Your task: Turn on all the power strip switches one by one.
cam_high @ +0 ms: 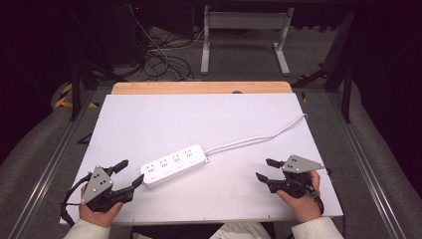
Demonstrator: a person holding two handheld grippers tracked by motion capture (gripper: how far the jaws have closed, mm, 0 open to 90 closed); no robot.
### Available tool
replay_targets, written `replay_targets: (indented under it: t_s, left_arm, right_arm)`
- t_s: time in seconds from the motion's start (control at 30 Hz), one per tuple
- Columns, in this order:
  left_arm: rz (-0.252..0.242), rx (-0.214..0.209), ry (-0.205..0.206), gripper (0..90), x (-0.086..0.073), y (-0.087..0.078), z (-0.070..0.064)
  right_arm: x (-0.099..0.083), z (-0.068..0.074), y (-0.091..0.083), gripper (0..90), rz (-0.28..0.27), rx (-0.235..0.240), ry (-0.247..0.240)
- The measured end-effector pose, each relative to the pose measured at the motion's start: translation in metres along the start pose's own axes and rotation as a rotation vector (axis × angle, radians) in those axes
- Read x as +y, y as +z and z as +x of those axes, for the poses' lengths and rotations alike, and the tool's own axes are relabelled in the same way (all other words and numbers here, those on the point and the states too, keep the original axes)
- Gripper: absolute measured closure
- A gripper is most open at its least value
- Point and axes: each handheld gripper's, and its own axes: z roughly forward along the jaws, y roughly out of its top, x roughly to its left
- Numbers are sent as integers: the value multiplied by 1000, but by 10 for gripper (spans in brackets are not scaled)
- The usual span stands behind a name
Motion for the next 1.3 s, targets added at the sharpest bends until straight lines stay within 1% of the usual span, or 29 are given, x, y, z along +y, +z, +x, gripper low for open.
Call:
replay_targets:
  t_s: [0.07, 0.13, 0.17, 0.27, 0.3, 0.33, 0.4, 0.47, 0.57, 0.7, 0.8, 0.83, 0.87, 0.9, 0.93, 0.97, 1.03, 1.1, 1.13, 1.2, 1.23, 1.3]
  left_arm:
    - [1, -5, -11, 327, 1, -1, -1]
    - [10, -8, -11, 325, 1, 0, -1]
    - [12, -3, -1, 317, 1, -1, -1]
    - [10, -5, -1, 336, 2, -1, -1]
    - [11, -10, -1, 359, 2, -1, -1]
    - [8, -18, 0, 362, 2, -1, -1]
    - [11, -19, 0, 367, 2, -1, -1]
    - [27, -15, 24, 363, 4, -1, -1]
    - [69, -8, 46, 306, 4, 3, 0]
    - [67, -5, 37, 320, 4, 2, 1]
    - [75, -9, 31, 354, 5, 3, 2]
    - [86, 1, 33, 390, 6, 3, 2]
    - [102, 13, 46, 427, 7, 4, 2]
    - [112, 13, 65, 427, 8, 5, 2]
    - [119, 12, 78, 494, 9, 4, 3]
    - [151, -36, 47, 525, 11, 5, 6]
    - [140, -67, 29, 550, 13, 5, 7]
    - [147, -68, 27, 570, 14, 5, 7]
    - [155, -71, 15, 571, 17, 6, 7]
    - [160, -73, 20, 571, 20, 8, 7]
    - [164, -68, 27, 572, 22, 9, 7]
    - [175, -72, 24, 576, 24, 12, 6]
  right_arm:
    - [0, 0, 0, 392, -5, 1, 0]
    - [0, 0, -1, 392, -7, 1, 2]
    - [0, 0, -1, 392, -6, 0, 1]
    - [0, -1, -1, 392, -8, 0, 3]
    - [0, -1, -1, 392, -7, -2, 4]
    - [-1, -1, 0, 392, -6, 0, 7]
    - [-1, -1, 0, 392, -6, 2, 8]
    - [-1, -1, 1, 392, -4, 3, 10]
    - [-1, -1, 1, 391, -3, -3, 9]
    - [-1, -1, 1, 380, -2, -11, 12]
    - [-2, -2, 1, 379, -2, -12, 14]
    - [-2, -2, 2, 379, -3, -15, 14]
    - [-2, -3, 1, 379, -3, -16, 15]
    - [-2, -3, 1, 379, -3, -16, 15]
    - [-2, -3, 1, 379, -2, -17, 15]
    - [-2, -3, 1, 379, -2, -17, 15]
    - [-2, -3, 1, 379, -1, -18, 15]
    - [-2, -3, 1, 379, -1, -18, 15]
    - [-2, -3, 2, 379, -2, -17, 16]
    - [-2, -3, 2, 379, 1, -16, 16]
    - [-2, -3, 2, 379, 1, -15, 15]
    - [-2, -3, 2, 379, 2, -16, 12]
